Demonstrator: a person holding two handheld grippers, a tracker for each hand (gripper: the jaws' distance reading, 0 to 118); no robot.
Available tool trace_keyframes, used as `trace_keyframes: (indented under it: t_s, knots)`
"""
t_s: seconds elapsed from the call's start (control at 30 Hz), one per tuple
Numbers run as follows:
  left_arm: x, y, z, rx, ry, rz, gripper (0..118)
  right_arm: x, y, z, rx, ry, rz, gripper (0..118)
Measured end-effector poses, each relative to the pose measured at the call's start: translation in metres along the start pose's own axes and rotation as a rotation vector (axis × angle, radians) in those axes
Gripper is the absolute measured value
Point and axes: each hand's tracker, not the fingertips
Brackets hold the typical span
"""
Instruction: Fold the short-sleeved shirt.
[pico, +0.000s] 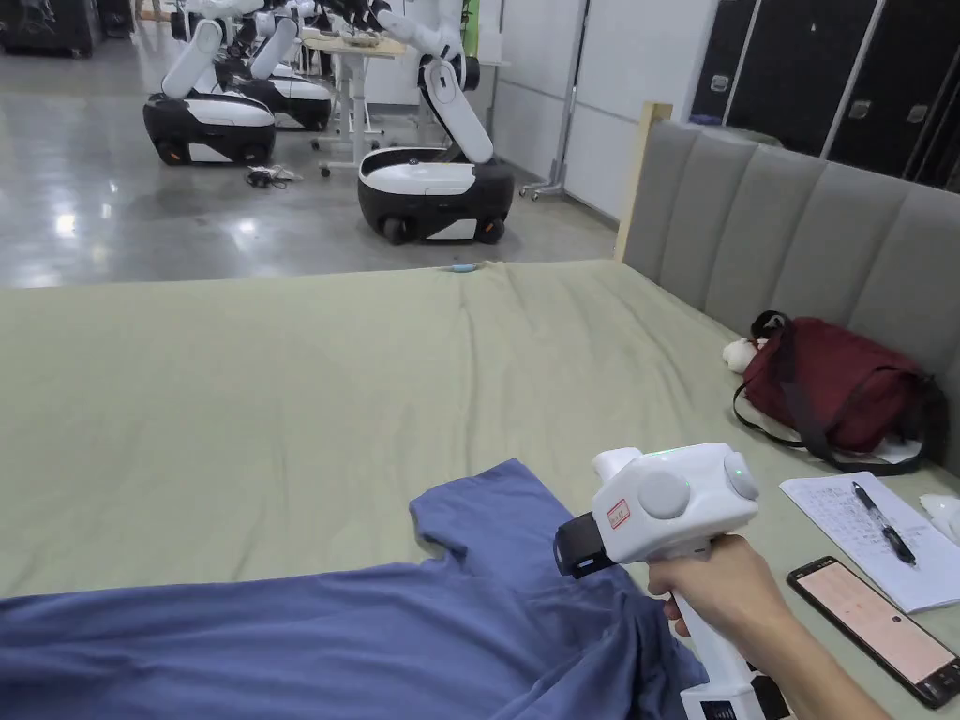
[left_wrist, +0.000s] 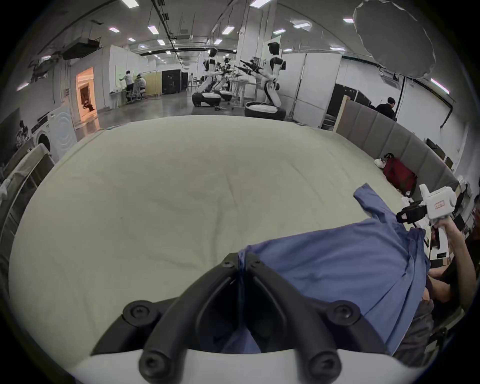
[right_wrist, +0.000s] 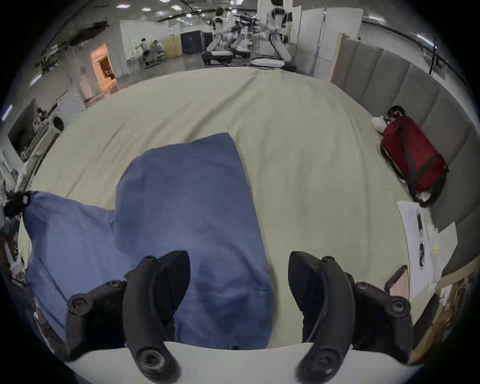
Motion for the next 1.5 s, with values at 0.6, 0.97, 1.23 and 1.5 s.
trace_keyframes:
  t_s: [0.6, 0.97, 1.23, 1.5]
  knots:
    - [-0.001, -0.006, 0.004, -0.005, -0.011, 0.015, 0, -0.026, -0.006, -0.002, 0.009, -0.021, 0.074, 4]
    - [-0.009, -0.001, 0.055, 0.108, -0.049, 0.064, 0, -0.013, -0.011, 0.096, 0.301, 0.095, 0.050, 5]
    - [-0.010, -0.044, 0.135, 0.161, -0.087, 0.084, 0, -0.005, -0.087, 0.169, 0.455, 0.180, 0.003, 5]
    - [-0.014, -0.102, 0.181, 0.155, -0.099, 0.141, 0, 0.004, -0.172, 0.206, 0.480, 0.200, -0.064, 5]
